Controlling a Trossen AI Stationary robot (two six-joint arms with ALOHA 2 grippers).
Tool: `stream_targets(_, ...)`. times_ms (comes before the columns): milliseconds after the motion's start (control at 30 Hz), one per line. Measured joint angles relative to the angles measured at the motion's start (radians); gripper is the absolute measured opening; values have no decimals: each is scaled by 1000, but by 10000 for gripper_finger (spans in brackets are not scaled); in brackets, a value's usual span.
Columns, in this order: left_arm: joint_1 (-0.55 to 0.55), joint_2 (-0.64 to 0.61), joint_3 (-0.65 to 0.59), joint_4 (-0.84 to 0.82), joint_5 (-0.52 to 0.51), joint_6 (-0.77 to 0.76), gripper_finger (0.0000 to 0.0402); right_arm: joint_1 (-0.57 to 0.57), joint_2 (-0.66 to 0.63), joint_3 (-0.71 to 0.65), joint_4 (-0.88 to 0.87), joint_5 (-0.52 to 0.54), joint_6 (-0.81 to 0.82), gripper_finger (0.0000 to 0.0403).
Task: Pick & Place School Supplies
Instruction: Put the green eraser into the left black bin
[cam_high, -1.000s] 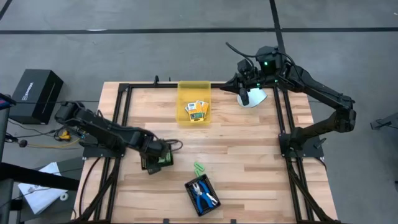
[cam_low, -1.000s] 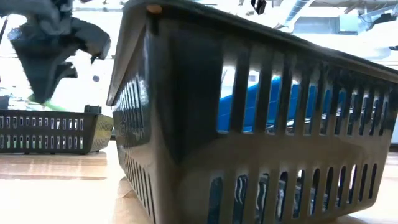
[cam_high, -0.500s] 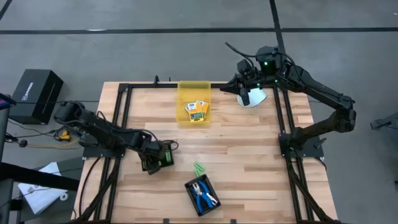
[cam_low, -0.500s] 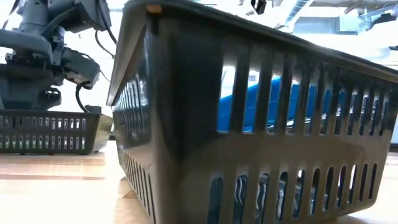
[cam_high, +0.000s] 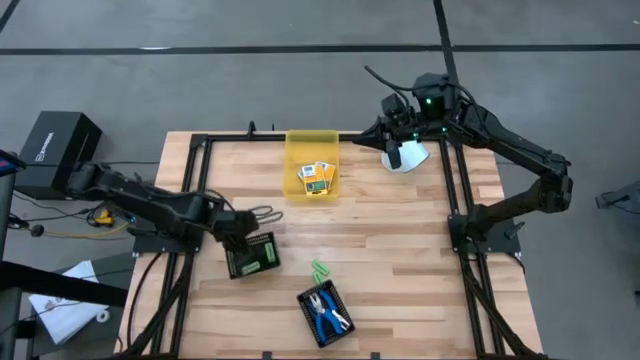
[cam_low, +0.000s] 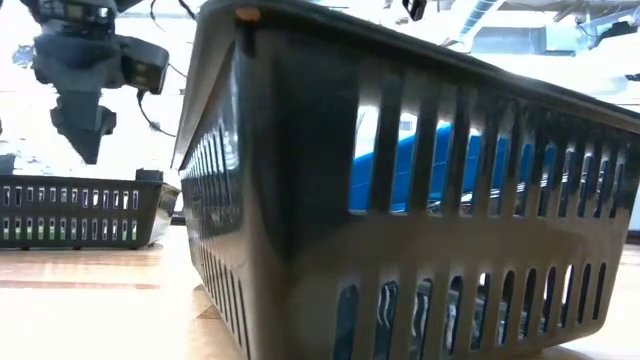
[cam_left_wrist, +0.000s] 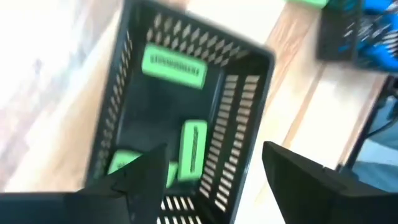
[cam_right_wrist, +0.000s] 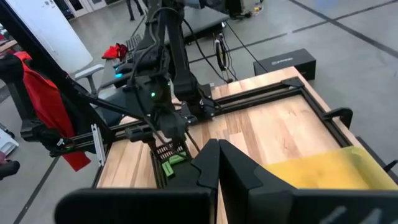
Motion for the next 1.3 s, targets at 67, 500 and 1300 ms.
stream_targets(67, 38, -15, 8, 0, 1, 47, 242, 0, 0, 0, 10, 0, 0, 0)
stream_targets(500, 248, 331, 327, 0, 82, 662, 231, -2, 0, 0, 25, 3, 38, 0)
stream_targets(1300, 134, 851, 688, -22, 101, 1311, 231, -1, 0, 0, 24, 7, 5, 0)
